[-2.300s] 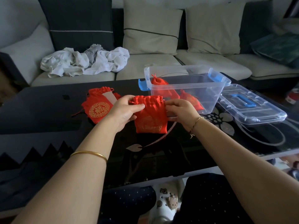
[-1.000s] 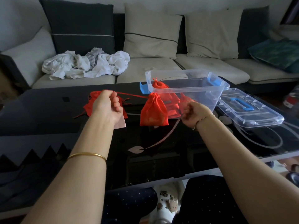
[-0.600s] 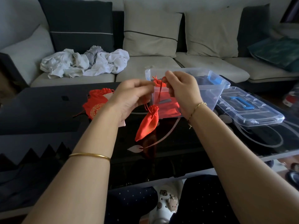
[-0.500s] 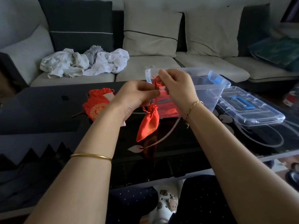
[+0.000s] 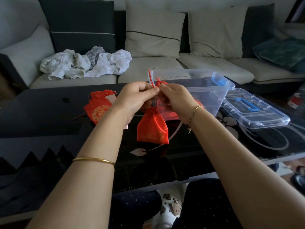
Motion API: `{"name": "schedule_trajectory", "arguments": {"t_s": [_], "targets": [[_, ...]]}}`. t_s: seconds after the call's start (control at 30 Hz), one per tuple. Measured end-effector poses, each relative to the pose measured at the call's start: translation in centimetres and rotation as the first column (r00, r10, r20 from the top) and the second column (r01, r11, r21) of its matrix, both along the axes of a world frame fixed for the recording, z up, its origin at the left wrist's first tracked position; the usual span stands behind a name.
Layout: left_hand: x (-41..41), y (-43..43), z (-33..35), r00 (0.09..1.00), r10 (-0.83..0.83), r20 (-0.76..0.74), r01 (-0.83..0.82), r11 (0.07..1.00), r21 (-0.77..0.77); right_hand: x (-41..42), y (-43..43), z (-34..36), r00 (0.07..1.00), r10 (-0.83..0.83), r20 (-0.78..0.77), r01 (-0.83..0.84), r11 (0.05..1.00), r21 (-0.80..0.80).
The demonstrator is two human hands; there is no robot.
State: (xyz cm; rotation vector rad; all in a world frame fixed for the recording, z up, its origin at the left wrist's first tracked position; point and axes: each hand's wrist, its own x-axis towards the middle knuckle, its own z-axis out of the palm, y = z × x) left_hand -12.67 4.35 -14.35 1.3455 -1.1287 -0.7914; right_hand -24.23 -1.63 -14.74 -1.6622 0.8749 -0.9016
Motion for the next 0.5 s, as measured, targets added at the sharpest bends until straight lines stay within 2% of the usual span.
{"name": "schedule_trajectory", "arguments": {"t_s": [0.13, 0.2, 0.27, 0.3, 0.33, 0.4, 0.47, 0.5], "targets": [[0.1, -0.1, -0.2, 0.999, 0.043, -0.029, -0.043, 0.999, -0.002, -0.5, 0.0, -0.1, 0.992, -0.015, 0.127, -0.006, 0.987, 0.160], [0.2, -0.1, -0.3, 0.996, 0.064, -0.070, -0.064, 0.998, -0.007, -1.2, 0.0, 0.2, 0.979, 0.032, 0.202, -0.087, 0.958, 0.273], [0.3, -0.1, -0.3, 0.992, 0.078, -0.095, -0.080, 0.997, -0.017, -1.9, -0.1, 0.4, 0.977, 0.152, 0.153, -0.199, 0.905, 0.376], [0.4, -0.1, -0.4, 0.992, 0.079, -0.098, -0.081, 0.996, -0.022, -2.2, -0.1, 0.4, 0.973, 0.221, 0.059, -0.226, 0.892, 0.392], [0.4, 0.0, -0.4, 0.993, 0.071, -0.098, -0.074, 0.997, -0.024, -2.4, -0.2, 0.2, 0.961, 0.269, -0.061, -0.226, 0.895, 0.384], [0.5, 0.1, -0.4, 0.997, 0.040, -0.071, -0.042, 0.999, -0.015, -2.4, -0.2, -0.2, 0.925, 0.259, -0.277, -0.170, 0.936, 0.308], [0.4, 0.4, -0.2, 1.000, 0.003, 0.001, -0.003, 1.000, -0.003, -2.1, -0.4, -0.7, 0.929, 0.111, -0.352, -0.075, 0.991, 0.115], [0.4, 0.5, -0.1, 0.999, -0.013, 0.047, 0.014, 1.000, -0.005, -1.8, -0.7, -0.9, 0.947, 0.007, -0.321, -0.016, 1.000, -0.026]]}}
